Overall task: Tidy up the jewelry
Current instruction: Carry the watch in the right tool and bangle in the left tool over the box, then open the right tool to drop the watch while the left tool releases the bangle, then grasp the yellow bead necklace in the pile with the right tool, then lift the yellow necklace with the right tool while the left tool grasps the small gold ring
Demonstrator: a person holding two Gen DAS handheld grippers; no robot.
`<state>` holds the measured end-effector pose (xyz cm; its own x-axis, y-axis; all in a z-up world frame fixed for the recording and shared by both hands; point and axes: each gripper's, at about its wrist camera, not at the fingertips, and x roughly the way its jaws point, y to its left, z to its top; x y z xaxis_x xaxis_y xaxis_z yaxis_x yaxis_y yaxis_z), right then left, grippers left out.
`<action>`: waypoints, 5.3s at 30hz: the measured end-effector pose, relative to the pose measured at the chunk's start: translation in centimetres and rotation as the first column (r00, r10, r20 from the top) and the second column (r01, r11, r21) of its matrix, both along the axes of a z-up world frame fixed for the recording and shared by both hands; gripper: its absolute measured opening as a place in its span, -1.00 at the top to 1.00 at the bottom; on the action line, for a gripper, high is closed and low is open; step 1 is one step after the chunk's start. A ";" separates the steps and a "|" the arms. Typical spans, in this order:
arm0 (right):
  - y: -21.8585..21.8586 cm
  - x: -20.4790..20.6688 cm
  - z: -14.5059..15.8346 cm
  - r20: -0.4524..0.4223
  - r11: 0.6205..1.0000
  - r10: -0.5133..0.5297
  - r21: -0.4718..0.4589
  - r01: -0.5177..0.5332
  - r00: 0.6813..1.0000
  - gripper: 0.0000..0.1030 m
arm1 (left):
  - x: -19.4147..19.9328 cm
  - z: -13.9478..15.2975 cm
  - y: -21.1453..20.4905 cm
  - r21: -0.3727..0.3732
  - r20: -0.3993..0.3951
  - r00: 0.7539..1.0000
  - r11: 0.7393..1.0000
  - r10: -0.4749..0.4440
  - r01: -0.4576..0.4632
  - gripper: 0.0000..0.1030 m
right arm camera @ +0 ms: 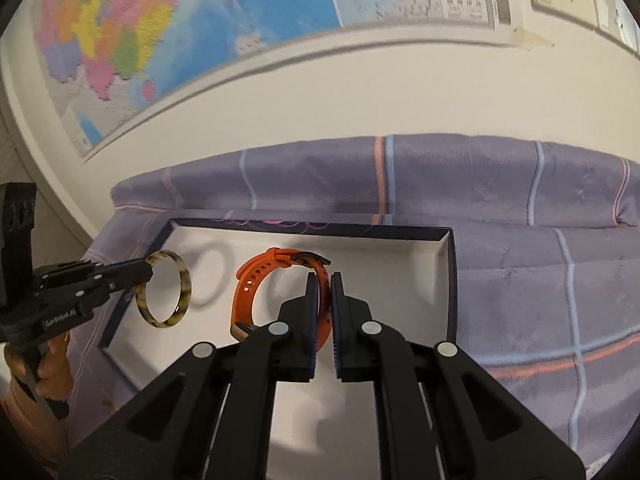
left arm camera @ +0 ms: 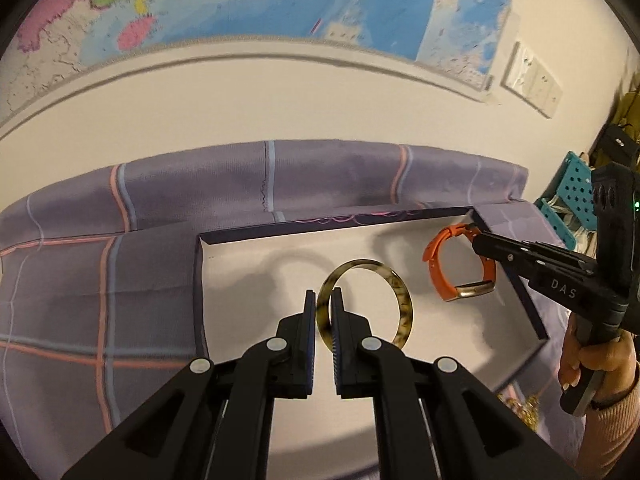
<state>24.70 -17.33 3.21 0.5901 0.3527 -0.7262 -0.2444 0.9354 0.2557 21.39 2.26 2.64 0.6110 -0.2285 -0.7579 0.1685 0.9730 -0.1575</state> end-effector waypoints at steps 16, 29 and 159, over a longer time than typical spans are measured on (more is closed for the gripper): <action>1.7 4.7 -2.2 -0.090 0.994 -0.053 -0.097 0.044 0.995 0.86 | 4.0 -2.1 0.1 0.021 -0.051 0.999 1.000 0.020 -0.019 0.87; 0.9 2.5 -0.7 -0.028 0.995 -0.079 -0.071 0.077 0.996 0.29 | 5.0 -2.6 0.2 0.062 -0.082 0.994 0.996 0.073 -0.068 0.57; -4.3 -21.1 9.6 0.314 0.981 0.070 0.149 -0.123 0.947 0.78 | -19.4 -4.6 0.9 0.064 0.014 0.988 0.986 -0.154 0.153 0.87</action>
<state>3.55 -21.67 12.81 0.7318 0.5181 -0.4427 -0.4222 0.8546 0.3023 1.95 3.15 -2.01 0.5871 -0.2733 -0.7620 0.3187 0.9433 -0.0927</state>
